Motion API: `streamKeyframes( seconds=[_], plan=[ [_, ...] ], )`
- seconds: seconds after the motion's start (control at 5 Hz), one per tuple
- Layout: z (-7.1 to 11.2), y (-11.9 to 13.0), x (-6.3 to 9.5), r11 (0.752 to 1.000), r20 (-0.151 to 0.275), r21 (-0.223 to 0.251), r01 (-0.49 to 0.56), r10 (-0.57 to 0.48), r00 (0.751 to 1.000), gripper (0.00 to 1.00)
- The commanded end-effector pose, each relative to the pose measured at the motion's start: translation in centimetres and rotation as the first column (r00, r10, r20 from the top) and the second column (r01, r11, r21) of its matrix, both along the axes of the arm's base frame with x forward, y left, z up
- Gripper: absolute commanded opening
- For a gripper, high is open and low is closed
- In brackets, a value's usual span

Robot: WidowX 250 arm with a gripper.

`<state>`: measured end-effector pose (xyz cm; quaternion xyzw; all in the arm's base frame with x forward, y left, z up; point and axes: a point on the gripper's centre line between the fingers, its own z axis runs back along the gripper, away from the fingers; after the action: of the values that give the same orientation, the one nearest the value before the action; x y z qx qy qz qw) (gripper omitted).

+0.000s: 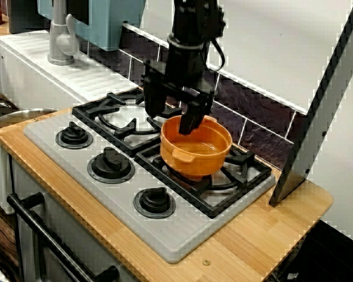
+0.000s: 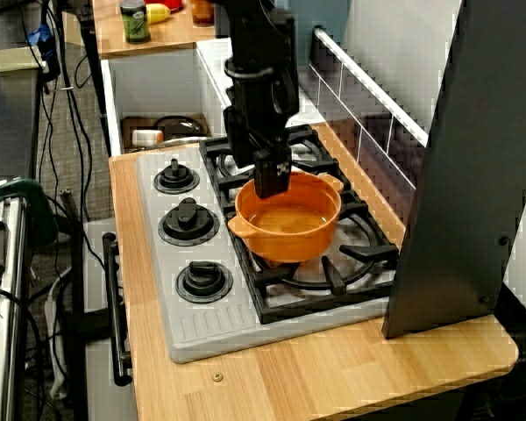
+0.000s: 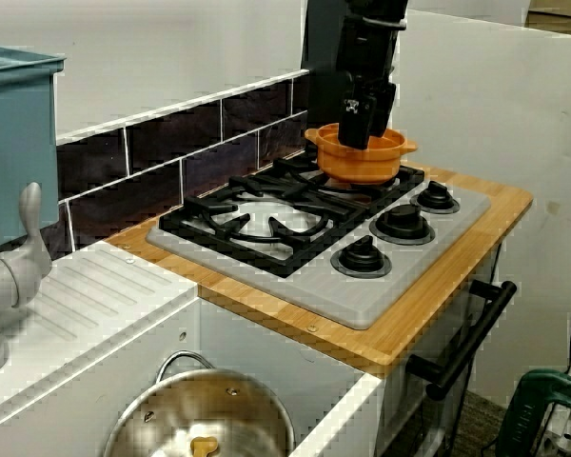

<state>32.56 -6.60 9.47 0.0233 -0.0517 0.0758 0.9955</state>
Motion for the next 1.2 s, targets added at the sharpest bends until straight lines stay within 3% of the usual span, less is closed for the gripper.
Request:
streamKeyframes(
  seconds=[0.0, 0.2, 0.4, 1.0],
  plan=[
    [0.1, 0.9, 1.1, 1.0, 0.019, 0.022, -0.015, 0.015, 1.0, 1.0],
    [-0.5, 1.1, 1.3, 0.999, 0.007, 0.031, -0.017, 0.017, 1.0, 1.0],
    [-0.5, 1.2, 1.5, 1.0, 0.003, 0.025, -0.013, 0.013, 1.0, 0.0],
    [0.8, 1.5, 1.2, 1.0, 0.003, 0.005, -0.008, 0.008, 1.0, 0.0]
  ],
)
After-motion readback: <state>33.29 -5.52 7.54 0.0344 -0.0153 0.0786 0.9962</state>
